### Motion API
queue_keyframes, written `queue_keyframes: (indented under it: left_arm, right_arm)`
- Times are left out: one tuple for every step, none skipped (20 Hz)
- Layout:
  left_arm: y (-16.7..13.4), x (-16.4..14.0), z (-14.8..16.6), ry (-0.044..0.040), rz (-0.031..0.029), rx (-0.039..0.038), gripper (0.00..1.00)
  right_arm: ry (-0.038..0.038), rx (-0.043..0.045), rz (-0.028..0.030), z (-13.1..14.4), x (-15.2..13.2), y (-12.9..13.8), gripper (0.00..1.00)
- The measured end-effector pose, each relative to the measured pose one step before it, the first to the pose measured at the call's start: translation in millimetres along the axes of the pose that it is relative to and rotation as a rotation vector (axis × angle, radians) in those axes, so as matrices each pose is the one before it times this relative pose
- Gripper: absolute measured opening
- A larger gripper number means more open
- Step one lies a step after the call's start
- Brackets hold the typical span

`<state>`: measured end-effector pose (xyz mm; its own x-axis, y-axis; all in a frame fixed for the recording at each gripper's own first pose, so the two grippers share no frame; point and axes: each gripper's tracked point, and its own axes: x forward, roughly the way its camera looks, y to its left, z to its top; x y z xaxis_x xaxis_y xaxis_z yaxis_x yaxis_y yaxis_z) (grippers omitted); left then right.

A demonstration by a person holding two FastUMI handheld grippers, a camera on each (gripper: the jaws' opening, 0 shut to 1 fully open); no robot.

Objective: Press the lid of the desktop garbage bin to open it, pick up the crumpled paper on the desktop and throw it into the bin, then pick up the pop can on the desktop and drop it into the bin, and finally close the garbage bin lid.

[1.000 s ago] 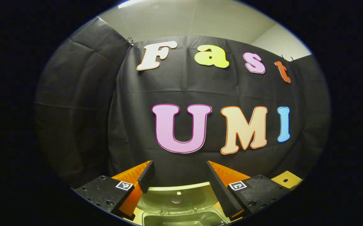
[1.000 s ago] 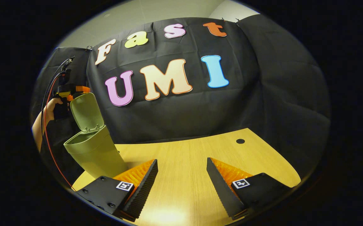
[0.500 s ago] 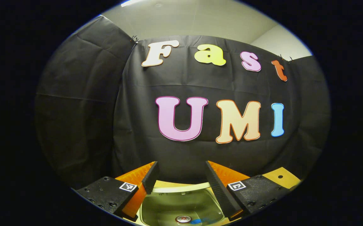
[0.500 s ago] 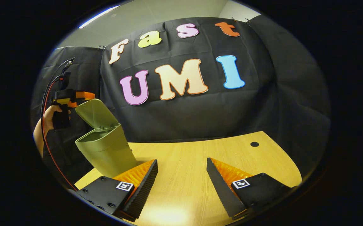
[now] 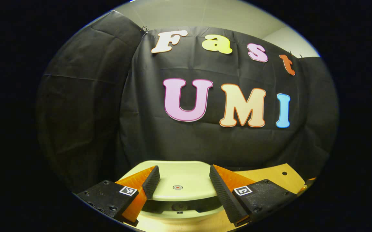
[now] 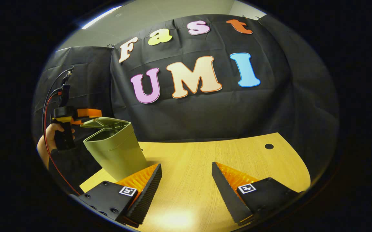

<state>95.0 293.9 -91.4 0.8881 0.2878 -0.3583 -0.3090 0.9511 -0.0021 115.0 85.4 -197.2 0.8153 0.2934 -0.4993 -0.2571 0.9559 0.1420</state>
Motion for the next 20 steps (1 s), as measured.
queue_keyframes:
  left_arm:
    - [-1.40, -3.05, -10.64, 0.01497, -0.00155, 0.00030, 0.93]
    - [-0.54, -0.29, -6.47, 0.00842, 0.00095, 0.00118, 0.93]
    - [1.05, -0.29, -3.97, 0.00309, 0.00399, -0.00085, 0.92]
    - [0.04, -0.77, -5.89, 0.00796, 0.00203, -0.00228, 0.94]
    - [0.02, 0.32, -4.05, 0.00459, 0.00203, -0.00271, 0.94]
    - [0.13, 0.30, -4.13, 0.00321, 0.00105, 0.00039, 0.94]
    - [0.57, 0.39, -4.60, 0.00331, 0.00418, 0.00285, 0.94]
    - [0.65, 1.59, -8.15, 0.01596, 0.00690, 0.00438, 0.92]
    - [1.12, -0.01, -3.69, 0.00343, 0.01088, 0.01783, 0.93]
    - [-1.00, -0.62, 4.09, -0.02853, 0.00191, 0.02191, 0.94]
    - [0.65, 1.78, -6.41, 0.01325, 0.00546, 0.01058, 0.93]
    - [-1.19, -0.14, -3.88, 0.01127, -0.00311, 0.02310, 0.93]
    - [-1.56, -0.89, 0.20, -0.03500, -0.01227, 0.03178, 0.95]
    - [1.65, -1.68, -1.31, -0.01615, -0.01374, -0.02197, 0.94]
    - [-4.29, 1.04, 0.68, -0.03062, -0.01864, -0.04433, 0.94]
    - [-2.00, -3.10, 5.81, -0.04572, -0.01903, 0.01587, 0.96]
    - [-0.25, 1.58, -1.18, 0.00363, -0.00131, 0.01147, 0.95]
    - [4.44, 5.43, -0.94, 0.01076, -0.00024, 0.00006, 0.95]
    - [0.36, 0.66, 0.24, 0.01414, 0.00049, 0.00589, 0.95]
    - [1.07, 2.11, 5.59, -0.00147, 0.00265, -0.00811, 0.94]
  right_arm:
    - [0.00116, -0.00467, 0.00208, 0.35, 1.10, 0.26, 0.98]
    - [0.00169, -0.00532, 0.00154, -0.44, 0.48, 0.64, 0.98]
    - [0.00128, -0.00386, 0.00349, 1.06, 0.28, 0.69, 0.98]
    - [0.00159, -0.00341, 0.00391, -0.44, 0.26, 0.95, 0.98]
    - [0.00179, -0.00414, 0.00225, -0.69, 0.83, 0.56, 0.98]
    - [0.00191, -0.00458, 0.00173, -0.84, -0.59, 0.40, 0.98]
    - [0.00314, -0.00393, 0.00134, -0.40, 0.48, 0.81, 0.98]
    - [0.00171, -0.00308, 0.00125, -1.25, 0.11, -0.30, 0.98]
    - [-0.00194, -0.00344, -0.00040, 0.56, -0.06, -0.16, 0.98]
    - [-0.00188, -0.00466, -0.00423, -0.24, 0.07, -1.07, 0.98]
    - [0.00308, -0.00666, -0.00554, -0.20, 1.26, -1.70, 0.98]
    - [0.00713, -0.00799, -0.00540, -3.66, 1.47, -0.49, 0.98]
    - [0.00627, -0.00901, -0.00340, -2.60, 0.96, -0.21, 0.98]
    - [0.00697, -0.00857, 0.00366, -2.95, 1.74, 1.38, 0.98]
    - [0.01061, -0.01641, 0.00485, -4.47, 1.10, 2.49, 0.98]
    - [0.00661, -0.01398, -0.00131, -2.34, 0.12, 0.31, 0.98]
    - [0.00782, -0.00487, -0.00014, -2.56, 0.16, -0.15, 0.98]
    - [0.00301, 0.00032, 0.00460, 0.39, -0.83, 0.66, 0.98]
    - [-0.00069, -0.00055, -0.00105, 0.18, -1.27, -1.75, 0.98]
    - [-0.00704, -0.00085, -0.00120, 2.92, -1.95, -1.33, 0.98]
